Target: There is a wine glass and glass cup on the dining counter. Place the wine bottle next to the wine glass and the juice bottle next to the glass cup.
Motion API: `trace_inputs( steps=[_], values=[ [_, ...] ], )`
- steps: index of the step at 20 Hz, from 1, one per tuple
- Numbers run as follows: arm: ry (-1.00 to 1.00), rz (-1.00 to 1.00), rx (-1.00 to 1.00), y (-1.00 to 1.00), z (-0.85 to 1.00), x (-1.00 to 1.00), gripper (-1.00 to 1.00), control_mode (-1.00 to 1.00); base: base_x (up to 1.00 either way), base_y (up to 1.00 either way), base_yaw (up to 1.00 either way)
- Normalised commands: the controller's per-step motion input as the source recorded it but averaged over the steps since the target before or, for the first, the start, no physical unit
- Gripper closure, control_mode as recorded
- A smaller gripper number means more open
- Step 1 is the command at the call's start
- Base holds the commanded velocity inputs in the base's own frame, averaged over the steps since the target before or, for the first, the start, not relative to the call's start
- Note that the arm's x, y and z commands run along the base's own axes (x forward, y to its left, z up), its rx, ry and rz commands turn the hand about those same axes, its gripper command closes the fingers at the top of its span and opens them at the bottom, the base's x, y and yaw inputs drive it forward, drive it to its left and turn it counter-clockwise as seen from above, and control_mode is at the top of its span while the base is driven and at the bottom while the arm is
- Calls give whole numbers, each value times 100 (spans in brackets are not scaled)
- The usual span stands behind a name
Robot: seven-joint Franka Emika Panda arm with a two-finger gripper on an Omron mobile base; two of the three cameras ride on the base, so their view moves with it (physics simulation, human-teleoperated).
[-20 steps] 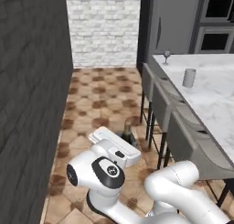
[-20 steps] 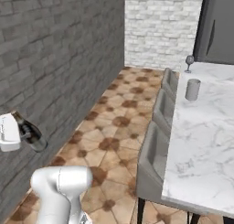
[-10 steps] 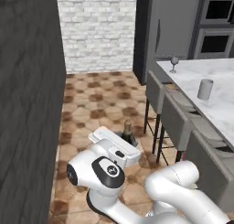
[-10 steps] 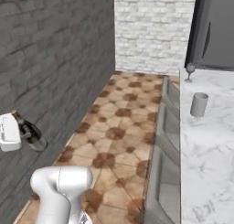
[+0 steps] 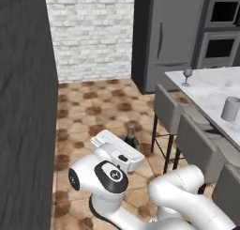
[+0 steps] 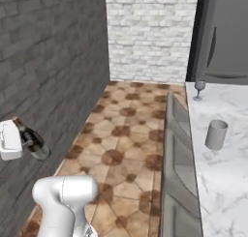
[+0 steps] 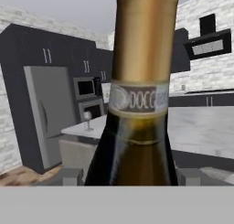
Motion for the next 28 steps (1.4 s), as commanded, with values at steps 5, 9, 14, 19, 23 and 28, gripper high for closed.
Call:
trace_inputs(
  steps=[5, 9, 14, 19, 23, 28],
  values=[
    [0, 0, 0, 0, 0, 0, 100, 100, 84, 35, -17],
    [0, 0, 0, 0, 0, 0, 100, 100, 83, 34, -22],
    [0, 0, 0, 0, 0, 0, 100, 100, 81, 34, -24],
    [0, 0, 0, 0, 0, 0, 100, 100, 74, 36, -32],
    [0, 0, 0, 0, 0, 0, 100, 100, 60, 37, -48],
    [0, 0, 0, 0, 0, 0, 100, 100, 52, 35, -58]
  ],
)
